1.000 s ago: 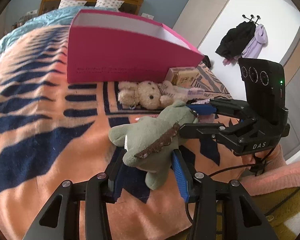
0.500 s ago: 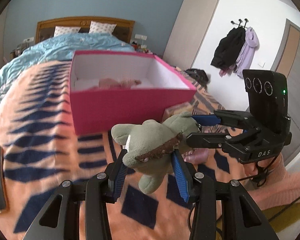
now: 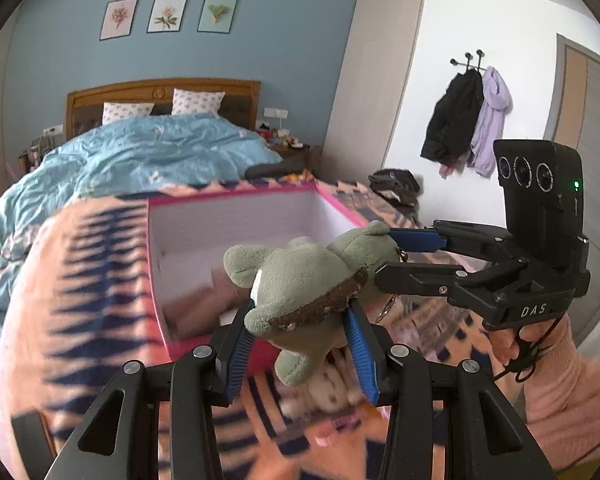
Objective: Organize objects
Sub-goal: 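Carry the green dinosaur into the pink box and open the right gripper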
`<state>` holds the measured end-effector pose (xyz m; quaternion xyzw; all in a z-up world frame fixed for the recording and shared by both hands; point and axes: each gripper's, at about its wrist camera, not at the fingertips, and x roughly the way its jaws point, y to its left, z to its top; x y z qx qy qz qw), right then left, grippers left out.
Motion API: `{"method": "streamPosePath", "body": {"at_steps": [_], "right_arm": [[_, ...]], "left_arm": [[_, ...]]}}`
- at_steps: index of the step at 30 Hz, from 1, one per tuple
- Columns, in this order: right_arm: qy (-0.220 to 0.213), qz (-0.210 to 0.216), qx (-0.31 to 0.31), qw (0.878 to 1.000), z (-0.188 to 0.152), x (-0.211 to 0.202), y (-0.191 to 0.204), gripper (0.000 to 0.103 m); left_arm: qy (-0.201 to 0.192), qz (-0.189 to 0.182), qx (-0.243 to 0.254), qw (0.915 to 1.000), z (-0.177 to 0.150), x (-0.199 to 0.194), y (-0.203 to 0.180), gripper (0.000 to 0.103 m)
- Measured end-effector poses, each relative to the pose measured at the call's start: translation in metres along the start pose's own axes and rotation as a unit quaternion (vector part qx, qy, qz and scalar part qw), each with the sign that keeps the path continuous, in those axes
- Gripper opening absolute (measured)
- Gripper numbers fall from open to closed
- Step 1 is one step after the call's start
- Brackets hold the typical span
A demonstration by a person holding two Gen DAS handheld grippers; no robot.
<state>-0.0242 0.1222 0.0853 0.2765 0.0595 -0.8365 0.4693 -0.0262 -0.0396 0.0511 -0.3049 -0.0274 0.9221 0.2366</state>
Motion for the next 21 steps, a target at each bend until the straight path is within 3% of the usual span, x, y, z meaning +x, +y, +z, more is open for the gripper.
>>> {"method": "streamPosePath", "body": {"at_steps": [7,21], "right_arm": [[-0.014,-0.019,0.005,1.0,0.045,0.023,-0.03,0.06],[0.051,-0.033,0.074,0.995,0.067,0.11,-0.099,0.06]], "left_arm": [[-0.002,0.032,0.001,0.9995,0.043,0.036,0.024,0.046],[0.06,0.07,-0.032,0.9952,0.072,0.122,0.075,0.046]]}}
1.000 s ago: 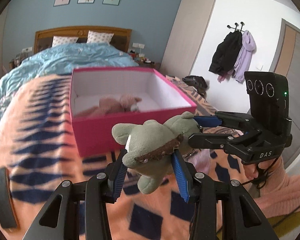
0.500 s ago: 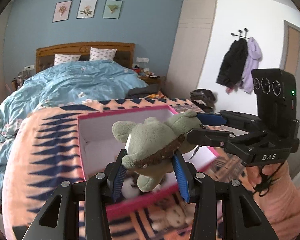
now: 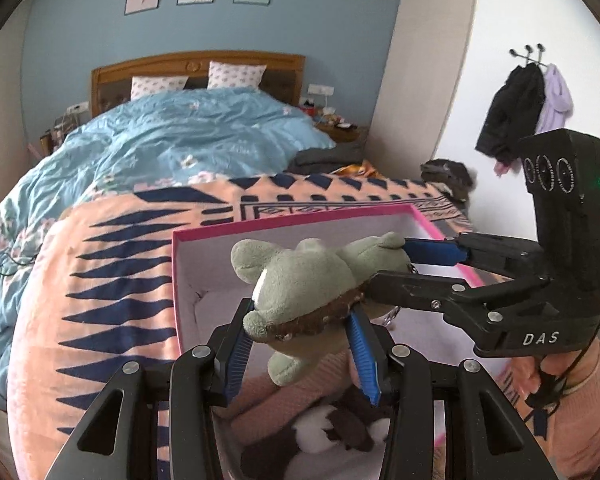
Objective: Organize objects
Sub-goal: 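Carry the green dinosaur into the pink box and open the right gripper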
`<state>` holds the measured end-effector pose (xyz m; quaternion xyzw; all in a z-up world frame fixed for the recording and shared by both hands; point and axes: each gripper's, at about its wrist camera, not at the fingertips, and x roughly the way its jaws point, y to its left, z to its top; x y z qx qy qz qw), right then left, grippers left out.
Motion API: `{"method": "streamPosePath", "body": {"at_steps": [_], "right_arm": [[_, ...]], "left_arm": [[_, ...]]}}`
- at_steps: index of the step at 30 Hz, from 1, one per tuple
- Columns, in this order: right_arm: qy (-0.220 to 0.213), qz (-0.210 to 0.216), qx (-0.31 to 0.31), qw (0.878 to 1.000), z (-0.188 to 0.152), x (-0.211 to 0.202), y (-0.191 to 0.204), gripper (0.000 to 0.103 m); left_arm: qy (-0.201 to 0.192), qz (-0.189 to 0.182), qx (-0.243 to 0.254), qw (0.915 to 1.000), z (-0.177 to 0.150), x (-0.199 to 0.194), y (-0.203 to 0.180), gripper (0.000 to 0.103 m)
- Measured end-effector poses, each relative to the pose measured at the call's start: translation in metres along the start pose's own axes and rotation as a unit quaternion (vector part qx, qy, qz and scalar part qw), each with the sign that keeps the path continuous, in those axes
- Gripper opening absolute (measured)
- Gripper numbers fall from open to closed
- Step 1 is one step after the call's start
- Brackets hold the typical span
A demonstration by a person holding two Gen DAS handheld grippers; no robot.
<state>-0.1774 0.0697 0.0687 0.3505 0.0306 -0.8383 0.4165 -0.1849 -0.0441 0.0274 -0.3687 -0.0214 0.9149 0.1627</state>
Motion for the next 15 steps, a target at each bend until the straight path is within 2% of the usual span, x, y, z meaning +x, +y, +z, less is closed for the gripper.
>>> {"method": "streamPosePath", "body": {"at_steps": [5,8,10,15], "right_arm": [[0.02,-0.012,0.013,1.0,0.009,0.019,-0.011,0.06],[0.033,0.005,0.022,0.999,0.014,0.03,-0.014,0.06],[0.035,-0.001,0.016,0.999,0.017,0.034,-0.01,0.06],[0.045,0.002,0.018,0.999,0.014,0.038,-0.007,0.06]], "left_arm": [[0.026,0.012,-0.004,0.9996,0.007,0.022,0.01,0.046],[0.042,0.018,-0.012,0.9989,0.011,0.036,0.013,0.045],[0.05,0.032,-0.015,0.9981,0.015,0.045,0.015,0.043],[0.05,0.047,-0.028,0.9972,0.015,0.047,0.021,0.043]]}}
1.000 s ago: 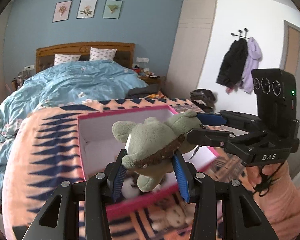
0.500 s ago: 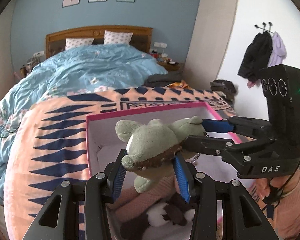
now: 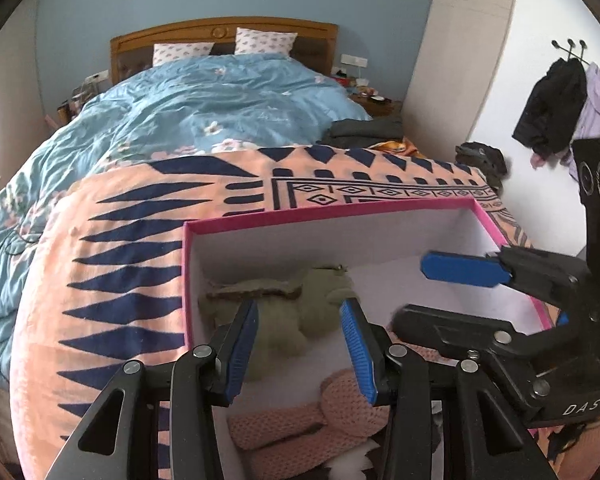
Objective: Organize objects
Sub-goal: 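Carry the green dinosaur into the pink box and open the right gripper, then move the right gripper back to the cream bunny beside the box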
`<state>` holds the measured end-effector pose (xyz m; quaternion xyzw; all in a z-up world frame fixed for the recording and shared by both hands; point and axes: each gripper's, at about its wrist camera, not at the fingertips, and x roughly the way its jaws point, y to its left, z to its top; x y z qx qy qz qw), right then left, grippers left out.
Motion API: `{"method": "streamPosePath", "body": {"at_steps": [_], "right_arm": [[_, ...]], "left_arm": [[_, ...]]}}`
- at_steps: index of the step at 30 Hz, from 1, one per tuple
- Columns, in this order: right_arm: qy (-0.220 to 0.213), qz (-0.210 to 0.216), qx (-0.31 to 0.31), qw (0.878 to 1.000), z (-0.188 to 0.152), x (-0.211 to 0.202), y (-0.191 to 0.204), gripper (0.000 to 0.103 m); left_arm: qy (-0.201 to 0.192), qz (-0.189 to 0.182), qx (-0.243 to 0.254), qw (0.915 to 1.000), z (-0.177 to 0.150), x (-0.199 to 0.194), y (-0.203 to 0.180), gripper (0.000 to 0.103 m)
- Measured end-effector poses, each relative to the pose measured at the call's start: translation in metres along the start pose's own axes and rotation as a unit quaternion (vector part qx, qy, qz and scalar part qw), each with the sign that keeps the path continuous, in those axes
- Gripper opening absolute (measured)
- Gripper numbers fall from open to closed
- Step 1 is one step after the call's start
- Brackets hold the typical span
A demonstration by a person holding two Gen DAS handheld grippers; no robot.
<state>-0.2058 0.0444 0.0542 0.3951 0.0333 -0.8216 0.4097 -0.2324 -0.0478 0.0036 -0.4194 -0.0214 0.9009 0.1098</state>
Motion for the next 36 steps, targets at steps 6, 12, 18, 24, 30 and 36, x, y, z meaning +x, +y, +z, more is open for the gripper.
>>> {"method": "streamPosePath", "body": {"at_steps": [6,12,18,24,30,36], "right_arm": [[-0.005,0.008,0.004,1.0,-0.009,-0.014,-0.002,0.06],[-0.033,0.035,-0.002,0.999,-0.024,-0.046,0.009,0.06],[-0.062,0.052,-0.019,0.997,-0.044,-0.075,0.027,0.064],[-0.071,0.064,-0.032,0.995,-0.07,-0.097,0.039,0.064],[-0.073,0.065,-0.05,0.994,-0.105,-0.121,0.046,0.064],[-0.043,0.05,-0.035,0.997,-0.15,-0.13,0.034,0.064]], "left_arm": [[-0.019,-0.004,0.01,0.9998,-0.008,-0.019,-0.004,0.052],[-0.084,-0.042,0.015,0.9955,-0.027,-0.068,-0.016,0.07],[-0.133,-0.071,0.026,0.9883,-0.046,-0.11,-0.03,0.078],[-0.157,-0.103,0.045,0.9812,-0.075,-0.142,-0.046,0.079],[-0.142,-0.143,0.055,0.9781,-0.117,-0.147,-0.064,0.079],[-0.083,-0.159,0.071,0.9813,-0.161,-0.12,-0.085,0.079]]}}
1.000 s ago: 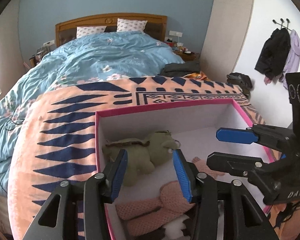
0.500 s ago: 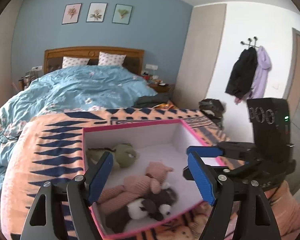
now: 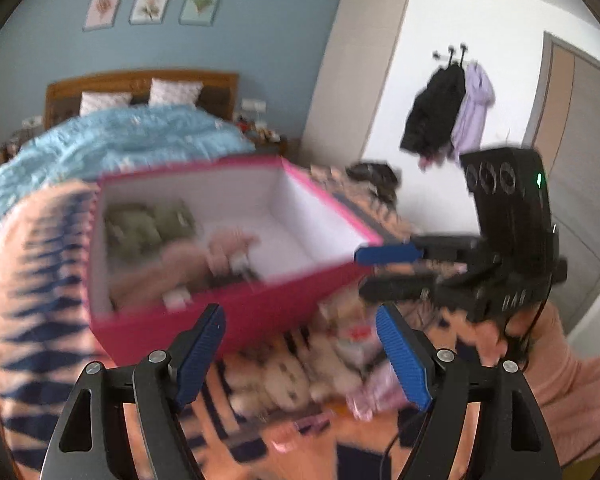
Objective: Organize objects
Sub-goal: 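Move the right gripper back to the cream bunny beside the box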
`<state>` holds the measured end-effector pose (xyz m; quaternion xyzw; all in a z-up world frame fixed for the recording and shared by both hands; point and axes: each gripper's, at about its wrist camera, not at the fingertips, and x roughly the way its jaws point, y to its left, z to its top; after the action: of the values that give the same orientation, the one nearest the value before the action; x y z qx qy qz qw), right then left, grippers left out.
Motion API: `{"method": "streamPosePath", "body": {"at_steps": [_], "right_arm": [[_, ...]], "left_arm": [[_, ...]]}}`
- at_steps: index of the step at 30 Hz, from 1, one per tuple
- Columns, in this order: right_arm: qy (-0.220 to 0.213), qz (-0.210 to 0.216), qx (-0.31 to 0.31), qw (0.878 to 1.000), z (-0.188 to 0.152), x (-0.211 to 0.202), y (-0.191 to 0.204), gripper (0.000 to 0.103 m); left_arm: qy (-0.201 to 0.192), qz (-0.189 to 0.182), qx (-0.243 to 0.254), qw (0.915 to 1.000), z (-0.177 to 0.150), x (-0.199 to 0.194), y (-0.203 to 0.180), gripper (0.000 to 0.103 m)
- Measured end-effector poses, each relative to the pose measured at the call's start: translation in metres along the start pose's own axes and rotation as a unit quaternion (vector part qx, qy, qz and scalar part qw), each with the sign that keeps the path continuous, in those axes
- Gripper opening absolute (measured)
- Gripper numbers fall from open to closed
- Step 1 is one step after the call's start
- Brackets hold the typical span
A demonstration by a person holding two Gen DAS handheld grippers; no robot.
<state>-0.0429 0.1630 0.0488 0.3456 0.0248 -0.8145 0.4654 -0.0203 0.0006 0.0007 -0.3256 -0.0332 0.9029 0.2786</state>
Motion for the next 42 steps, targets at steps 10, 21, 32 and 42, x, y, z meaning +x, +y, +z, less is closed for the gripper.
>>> {"method": "streamPosePath", "body": {"at_steps": [10,21,32,42], "right_arm": [[0.038,0.004,0.04,0.998,-0.046,-0.003,-0.014,0.064],[0.097,-0.037,0.019,0.994,-0.086,-0.004,-0.01,0.064],[0.123,-0.045,-0.01,0.991,-0.092,0.002,0.001,0.064],[0.086,-0.022,-0.025,0.996,-0.067,0.016,0.015,0.064]], "left_arm": [[0.082,-0.039,-0.022,0.9956,-0.046,0.041,-0.014,0.079],[0.113,-0.045,-0.041,0.9917,-0.069,0.056,-0.018,0.079],[0.116,-0.042,-0.044,0.9914,-0.072,0.055,-0.02,0.079],[0.103,-0.026,-0.082,0.9909,-0.067,0.049,0.007,0.079]]}}
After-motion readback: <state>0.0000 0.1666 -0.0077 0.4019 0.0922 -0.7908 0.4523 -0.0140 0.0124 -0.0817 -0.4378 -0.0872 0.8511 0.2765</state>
